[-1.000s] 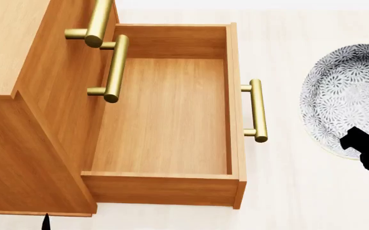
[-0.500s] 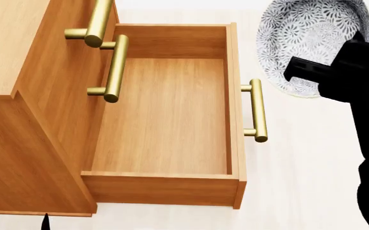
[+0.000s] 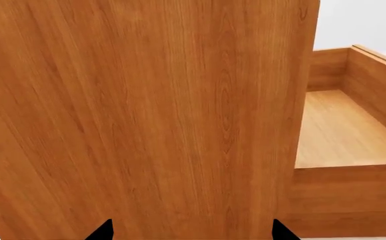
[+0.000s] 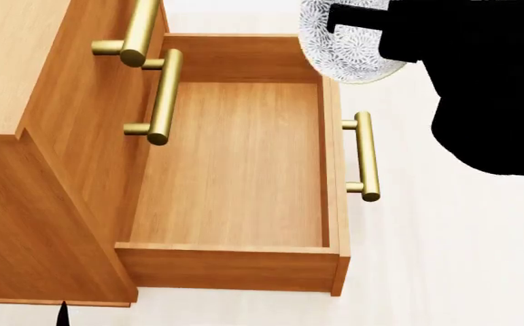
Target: Put the bowl in the bottom drawer of the cabinet and close it.
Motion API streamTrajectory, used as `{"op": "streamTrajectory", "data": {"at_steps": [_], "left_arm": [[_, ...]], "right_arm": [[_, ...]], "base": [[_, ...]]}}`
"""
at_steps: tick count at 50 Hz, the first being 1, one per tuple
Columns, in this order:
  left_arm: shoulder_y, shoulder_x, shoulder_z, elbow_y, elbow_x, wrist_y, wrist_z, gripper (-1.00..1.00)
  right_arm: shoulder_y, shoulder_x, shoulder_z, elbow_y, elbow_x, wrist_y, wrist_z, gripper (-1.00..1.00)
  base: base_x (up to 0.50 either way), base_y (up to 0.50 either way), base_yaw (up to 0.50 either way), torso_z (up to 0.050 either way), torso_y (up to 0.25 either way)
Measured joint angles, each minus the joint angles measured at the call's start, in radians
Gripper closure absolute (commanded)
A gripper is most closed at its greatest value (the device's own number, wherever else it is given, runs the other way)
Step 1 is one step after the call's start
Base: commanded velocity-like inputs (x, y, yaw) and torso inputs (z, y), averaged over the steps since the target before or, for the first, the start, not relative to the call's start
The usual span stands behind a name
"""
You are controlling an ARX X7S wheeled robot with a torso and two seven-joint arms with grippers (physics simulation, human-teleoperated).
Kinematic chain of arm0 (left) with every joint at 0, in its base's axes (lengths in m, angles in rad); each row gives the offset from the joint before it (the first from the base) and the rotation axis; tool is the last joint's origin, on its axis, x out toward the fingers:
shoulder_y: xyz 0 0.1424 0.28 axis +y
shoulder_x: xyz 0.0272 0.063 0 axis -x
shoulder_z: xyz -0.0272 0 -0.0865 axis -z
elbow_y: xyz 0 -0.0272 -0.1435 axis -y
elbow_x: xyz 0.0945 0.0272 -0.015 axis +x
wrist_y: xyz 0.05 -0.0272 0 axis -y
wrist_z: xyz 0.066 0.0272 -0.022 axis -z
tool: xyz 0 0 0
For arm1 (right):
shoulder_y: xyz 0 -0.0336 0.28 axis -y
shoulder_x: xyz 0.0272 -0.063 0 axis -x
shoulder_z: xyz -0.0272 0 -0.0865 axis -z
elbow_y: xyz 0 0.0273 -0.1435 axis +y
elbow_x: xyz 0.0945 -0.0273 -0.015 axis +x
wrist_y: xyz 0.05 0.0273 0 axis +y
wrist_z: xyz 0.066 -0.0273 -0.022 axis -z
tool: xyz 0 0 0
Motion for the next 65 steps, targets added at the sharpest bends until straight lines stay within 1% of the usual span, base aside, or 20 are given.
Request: {"op": "streamTrajectory", "data": {"at_steps": [5, 19, 25, 41, 47, 55, 65], "left_arm": [[0.000, -0.001, -0.001, 0.001, -0.002, 0.001, -0.001, -1.00], [0.001, -0.005, -0.004, 0.003, -0.008, 0.000, -0.006, -1.00], [0.001, -0.007, -0.006, 0.003, -0.012, 0.000, -0.007, -1.00], [0.000, -0.011, -0.009, -0.001, -0.016, 0.003, -0.010, -1.00], [0.000, -0.012, -0.008, 0.000, -0.018, 0.004, -0.011, -1.00], [0.001, -0.014, -0.010, 0.000, -0.020, 0.007, -0.013, -1.00], [0.002, -0.016, -0.012, 0.001, -0.023, 0.011, -0.015, -1.00]], "right_arm": [[0.068, -0.056, -0.013, 0.127, 0.002, 0.004, 0.009, 1.00], [0.210, -0.175, -0.095, 0.474, -0.071, -0.043, -0.077, 1.00], [0.282, -0.224, -0.168, 0.651, -0.135, -0.036, -0.111, 1.00], [0.454, -0.351, -0.364, 1.027, -0.286, -0.055, -0.238, 1.00], [0.489, -0.378, -0.433, 1.101, -0.255, -0.074, -0.252, 1.00], [0.510, -0.396, -0.542, 1.157, -0.143, -0.108, -0.247, 1.00], [0.508, -0.405, -0.596, 1.193, -0.041, -0.142, -0.221, 1.00]], "base": [[0.00, 0.00, 0.00, 0.000, 0.000], [0.00, 0.00, 0.00, 0.000, 0.001], [0.00, 0.00, 0.00, 0.000, 0.000], [0.00, 0.00, 0.00, 0.000, 0.000], [0.00, 0.00, 0.00, 0.000, 0.000], [0.00, 0.00, 0.00, 0.000, 0.000], [0.00, 0.00, 0.00, 0.000, 0.001]]}}
